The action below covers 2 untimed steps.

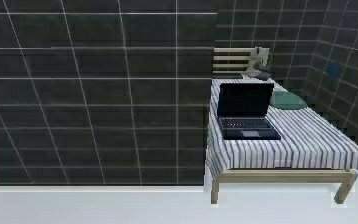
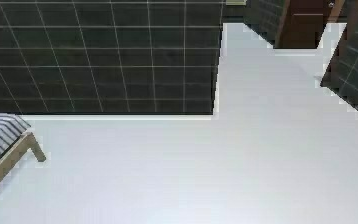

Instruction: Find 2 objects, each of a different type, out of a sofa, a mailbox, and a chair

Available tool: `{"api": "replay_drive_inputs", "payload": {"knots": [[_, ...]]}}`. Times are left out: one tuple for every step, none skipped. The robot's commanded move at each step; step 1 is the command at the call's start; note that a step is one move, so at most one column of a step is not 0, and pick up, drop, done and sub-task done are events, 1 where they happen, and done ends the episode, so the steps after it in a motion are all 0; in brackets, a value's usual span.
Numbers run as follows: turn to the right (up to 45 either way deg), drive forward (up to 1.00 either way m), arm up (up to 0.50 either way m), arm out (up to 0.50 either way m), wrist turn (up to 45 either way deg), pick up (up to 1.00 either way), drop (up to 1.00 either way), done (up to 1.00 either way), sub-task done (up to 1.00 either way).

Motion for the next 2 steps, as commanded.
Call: {"api": "replay_drive_inputs", "payload": {"knots": [[45.0,0.00,0.00,0.00,0.0,0.00,0.00,0.00,0.00],[45.0,0.00,0.00,0.00,0.0,0.00,0.00,0.00,0.00]]}}
